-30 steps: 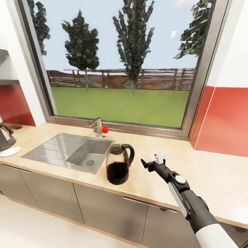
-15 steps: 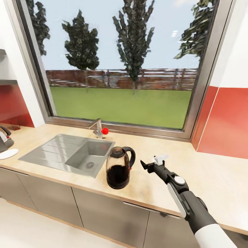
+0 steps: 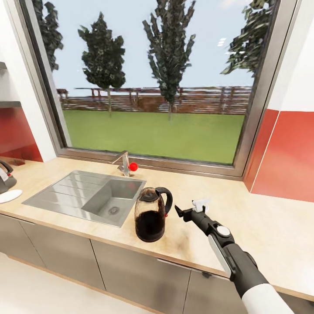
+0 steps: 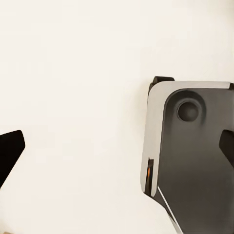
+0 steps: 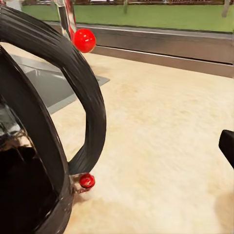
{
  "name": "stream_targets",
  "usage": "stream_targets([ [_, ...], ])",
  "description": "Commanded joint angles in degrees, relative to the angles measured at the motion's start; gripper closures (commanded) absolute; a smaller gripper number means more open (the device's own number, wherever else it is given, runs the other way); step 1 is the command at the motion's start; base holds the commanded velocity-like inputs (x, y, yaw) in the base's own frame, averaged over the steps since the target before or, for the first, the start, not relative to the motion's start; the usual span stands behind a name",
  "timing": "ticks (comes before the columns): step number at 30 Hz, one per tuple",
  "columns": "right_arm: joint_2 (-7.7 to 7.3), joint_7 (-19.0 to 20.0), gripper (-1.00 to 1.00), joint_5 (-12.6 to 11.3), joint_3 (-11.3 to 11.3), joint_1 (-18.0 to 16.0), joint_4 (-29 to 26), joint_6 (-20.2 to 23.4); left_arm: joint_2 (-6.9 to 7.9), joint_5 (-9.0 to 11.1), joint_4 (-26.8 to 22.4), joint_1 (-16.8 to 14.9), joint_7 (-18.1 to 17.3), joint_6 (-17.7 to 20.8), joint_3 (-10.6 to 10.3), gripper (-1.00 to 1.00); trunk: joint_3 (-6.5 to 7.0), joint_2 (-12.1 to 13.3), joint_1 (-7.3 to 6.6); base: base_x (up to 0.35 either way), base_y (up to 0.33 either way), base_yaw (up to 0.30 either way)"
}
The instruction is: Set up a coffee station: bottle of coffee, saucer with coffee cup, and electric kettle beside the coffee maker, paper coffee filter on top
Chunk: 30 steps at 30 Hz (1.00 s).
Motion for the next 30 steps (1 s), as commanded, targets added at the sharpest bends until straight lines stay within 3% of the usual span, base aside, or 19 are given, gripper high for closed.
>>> stream_targets([
  [1, -0.01, 0.0, -1.00, -0.6, 0.1, -0.1, 0.2, -0.2, 0.02, 0.4, 0.1, -0.1, -0.5, 0.0, 0.3, -1.00, -0.14, -0.1, 0.04, 0.000, 0.000, 0.000],
  [30, -0.02, 0.0, -1.00, -0.6, -0.1, 0.0, 1.9, -1.2, -0.05, 0.2, 0.1, -0.1, -0.5, 0.1, 0.0, -1.00, -0.14, -0.1, 0.04, 0.051, 0.000, 0.000],
])
